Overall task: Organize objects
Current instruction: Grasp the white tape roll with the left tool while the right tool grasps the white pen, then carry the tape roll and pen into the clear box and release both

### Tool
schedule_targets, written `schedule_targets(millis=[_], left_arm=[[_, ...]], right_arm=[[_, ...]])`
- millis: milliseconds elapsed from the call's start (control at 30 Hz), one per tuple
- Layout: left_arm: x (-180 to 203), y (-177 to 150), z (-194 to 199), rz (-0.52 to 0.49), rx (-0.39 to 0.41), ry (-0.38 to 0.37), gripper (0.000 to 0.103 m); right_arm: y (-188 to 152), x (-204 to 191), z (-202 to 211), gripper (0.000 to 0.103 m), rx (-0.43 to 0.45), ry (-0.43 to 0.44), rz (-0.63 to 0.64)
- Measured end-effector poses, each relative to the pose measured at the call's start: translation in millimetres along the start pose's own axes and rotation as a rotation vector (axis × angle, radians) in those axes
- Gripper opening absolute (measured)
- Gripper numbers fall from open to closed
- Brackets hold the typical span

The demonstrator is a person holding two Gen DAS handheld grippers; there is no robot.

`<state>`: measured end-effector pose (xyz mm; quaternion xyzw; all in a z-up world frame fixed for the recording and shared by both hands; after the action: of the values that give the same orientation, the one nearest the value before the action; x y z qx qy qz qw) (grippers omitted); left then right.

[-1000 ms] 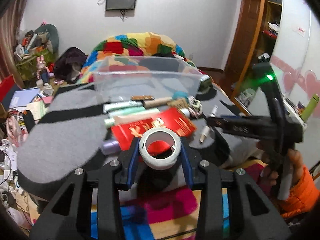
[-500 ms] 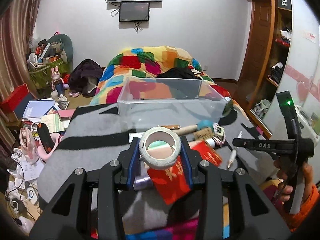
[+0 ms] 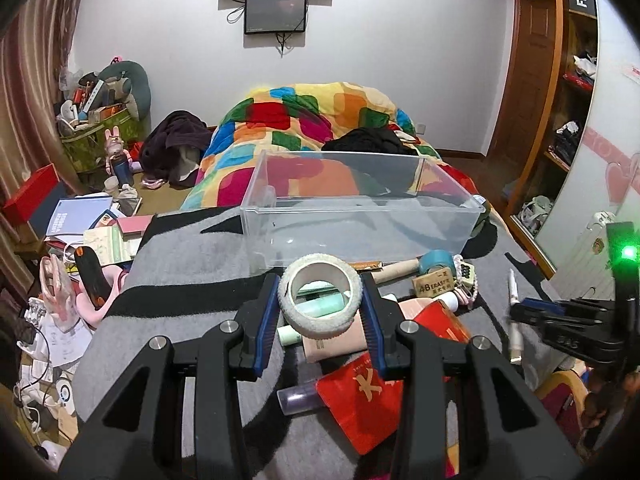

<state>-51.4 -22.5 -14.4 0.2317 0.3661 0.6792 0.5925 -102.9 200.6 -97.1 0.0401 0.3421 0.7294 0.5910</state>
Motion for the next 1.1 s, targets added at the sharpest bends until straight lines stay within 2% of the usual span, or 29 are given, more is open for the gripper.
schedule_targets(millis=[33, 200, 267, 367, 500, 600, 633, 733, 867, 1100], left_arm=[[-0.1, 0.8, -0.7, 0.0, 0.0, -0.001, 0.039], [5.3, 4.7, -5.8, -0.011, 0.0, -0.006, 0.039], [7.7, 7.7, -8.4, -0.018, 0.002, -0.005, 0.039], [8.8, 12.9, -13.3, -0.029, 0.003, 0.005, 0.039], [2.1, 22.2, -19.8, -0.017, 0.004, 0.01, 0.039], [-4.8, 31.8, -24.9, -0.004, 0.009, 0.016, 0.039], [-7.0, 34.8, -26.7, 0.0, 0.011, 0.015, 0.039], [-11.4, 43.7, -33.1, 0.005, 0.016, 0.014, 0.039], [-11.2, 55.7, -42.9, 0.0, 0.016, 0.013, 0.039], [-4.9, 73.5, -63.3, -0.021, -0.007, -0.008, 0.039]], right_arm=[[-1.3, 4.4, 3.4, 0.013, -0.005, 0.001, -0.002], [1.1, 16.2, 7.6, 0.013, -0.017, 0.04, -0.065], [2.5, 17.8, 0.7, 0.021, -0.02, 0.038, -0.088], [4.7, 11.1, -9.9, 0.026, -0.005, -0.019, -0.064], [7.5, 1.5, -18.9, 0.026, 0.017, -0.1, 0.014], [5.4, 1.0, -16.7, 0.016, 0.024, -0.121, 0.043], [4.8, 3.3, -14.2, 0.01, 0.023, -0.118, 0.037], [6.4, 13.9, -3.8, 0.01, 0.026, -0.102, 0.002], [21.6, 18.2, 17.0, 0.01, 0.08, -0.085, -0.007], [85.2, -6.7, 43.5, 0.01, 0.191, 0.018, 0.072]])
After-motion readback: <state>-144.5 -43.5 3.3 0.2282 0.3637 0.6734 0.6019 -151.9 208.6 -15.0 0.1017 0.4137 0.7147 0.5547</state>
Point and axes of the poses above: each gripper's, at about its wrist camera, not at the fingertips, and z roughly against the way its jaws point, x to its right, y to its top, the point moved 3 cm from there along -z, roughly the way its jaws point, and after that the axes turned 14 degrees about y, right-handed, at the moved point
